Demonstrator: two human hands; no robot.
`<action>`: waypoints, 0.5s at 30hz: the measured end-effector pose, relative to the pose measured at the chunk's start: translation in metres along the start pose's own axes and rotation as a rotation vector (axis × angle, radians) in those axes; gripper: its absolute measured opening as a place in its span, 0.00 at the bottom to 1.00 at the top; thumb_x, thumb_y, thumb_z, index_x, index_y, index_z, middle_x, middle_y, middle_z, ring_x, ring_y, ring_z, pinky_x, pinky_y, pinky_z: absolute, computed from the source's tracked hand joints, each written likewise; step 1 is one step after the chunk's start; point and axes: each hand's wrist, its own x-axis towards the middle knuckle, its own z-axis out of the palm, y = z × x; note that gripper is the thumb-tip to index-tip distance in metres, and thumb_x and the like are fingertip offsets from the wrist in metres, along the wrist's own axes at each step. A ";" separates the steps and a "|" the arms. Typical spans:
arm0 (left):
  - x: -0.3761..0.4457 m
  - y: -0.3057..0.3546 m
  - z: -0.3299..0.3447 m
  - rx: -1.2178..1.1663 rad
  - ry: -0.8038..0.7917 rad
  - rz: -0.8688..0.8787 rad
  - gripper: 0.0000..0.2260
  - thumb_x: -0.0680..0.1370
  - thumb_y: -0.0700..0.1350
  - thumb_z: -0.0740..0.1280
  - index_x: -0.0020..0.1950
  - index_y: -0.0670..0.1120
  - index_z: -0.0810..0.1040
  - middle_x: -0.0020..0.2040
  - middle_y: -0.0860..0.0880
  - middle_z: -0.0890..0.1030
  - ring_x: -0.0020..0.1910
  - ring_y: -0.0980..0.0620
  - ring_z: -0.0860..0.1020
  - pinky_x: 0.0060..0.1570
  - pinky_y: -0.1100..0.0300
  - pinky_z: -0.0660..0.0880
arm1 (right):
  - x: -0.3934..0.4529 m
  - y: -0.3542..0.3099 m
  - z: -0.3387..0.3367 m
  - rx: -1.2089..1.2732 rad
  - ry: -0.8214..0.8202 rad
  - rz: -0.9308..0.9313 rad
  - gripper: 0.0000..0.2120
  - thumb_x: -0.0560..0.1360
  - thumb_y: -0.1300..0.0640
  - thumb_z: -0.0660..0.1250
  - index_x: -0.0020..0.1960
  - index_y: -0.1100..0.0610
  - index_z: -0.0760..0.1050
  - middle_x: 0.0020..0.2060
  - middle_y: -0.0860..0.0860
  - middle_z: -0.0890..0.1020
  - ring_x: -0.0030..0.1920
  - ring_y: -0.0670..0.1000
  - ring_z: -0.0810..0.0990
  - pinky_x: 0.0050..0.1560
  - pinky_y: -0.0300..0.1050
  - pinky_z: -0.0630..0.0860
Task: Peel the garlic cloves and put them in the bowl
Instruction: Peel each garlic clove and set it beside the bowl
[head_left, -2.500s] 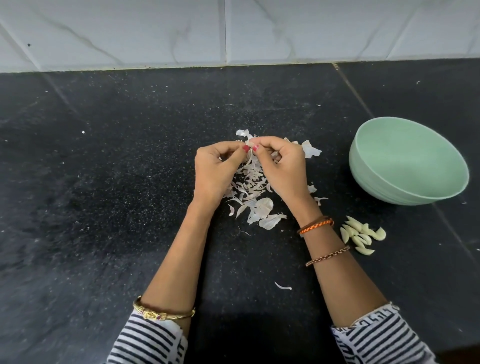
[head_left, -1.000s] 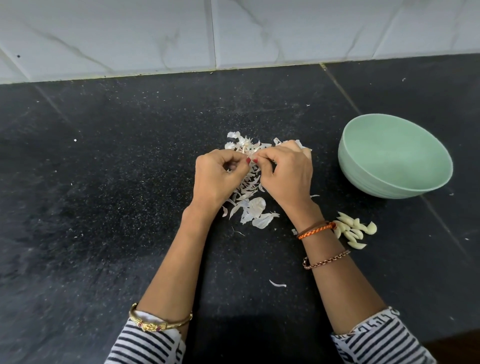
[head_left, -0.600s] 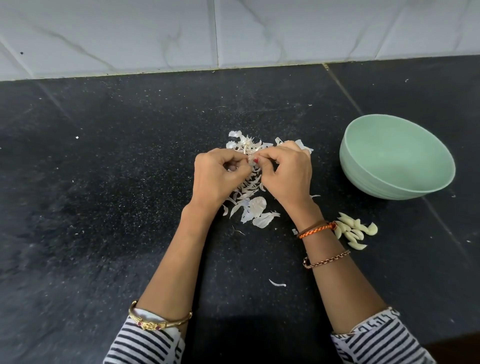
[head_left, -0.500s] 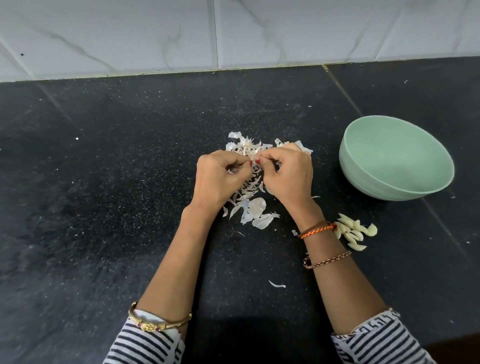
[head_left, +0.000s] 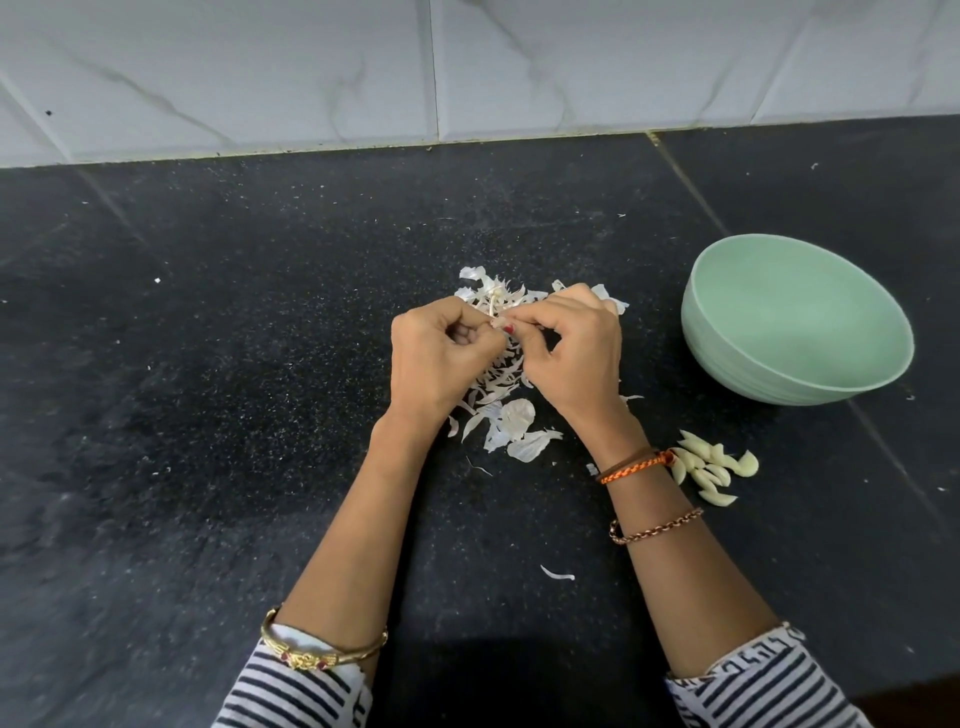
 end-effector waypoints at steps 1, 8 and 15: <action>0.000 0.001 -0.001 -0.020 -0.001 -0.006 0.03 0.65 0.40 0.67 0.32 0.42 0.78 0.23 0.60 0.73 0.25 0.62 0.68 0.29 0.73 0.64 | 0.000 0.000 0.000 0.010 0.001 -0.002 0.10 0.70 0.52 0.65 0.37 0.54 0.83 0.30 0.46 0.82 0.38 0.49 0.77 0.38 0.47 0.68; 0.001 -0.002 -0.003 -0.072 -0.067 0.026 0.02 0.66 0.38 0.68 0.34 0.44 0.80 0.25 0.61 0.76 0.26 0.64 0.70 0.30 0.73 0.66 | 0.002 0.006 -0.002 0.056 -0.053 0.072 0.04 0.68 0.58 0.69 0.38 0.56 0.83 0.34 0.47 0.83 0.39 0.48 0.76 0.38 0.59 0.76; 0.000 -0.004 -0.003 0.006 -0.046 0.057 0.02 0.65 0.39 0.68 0.33 0.44 0.80 0.26 0.58 0.74 0.27 0.62 0.70 0.31 0.72 0.66 | 0.000 0.001 -0.003 -0.050 -0.021 0.008 0.03 0.67 0.59 0.69 0.36 0.56 0.82 0.32 0.47 0.83 0.38 0.52 0.78 0.39 0.53 0.73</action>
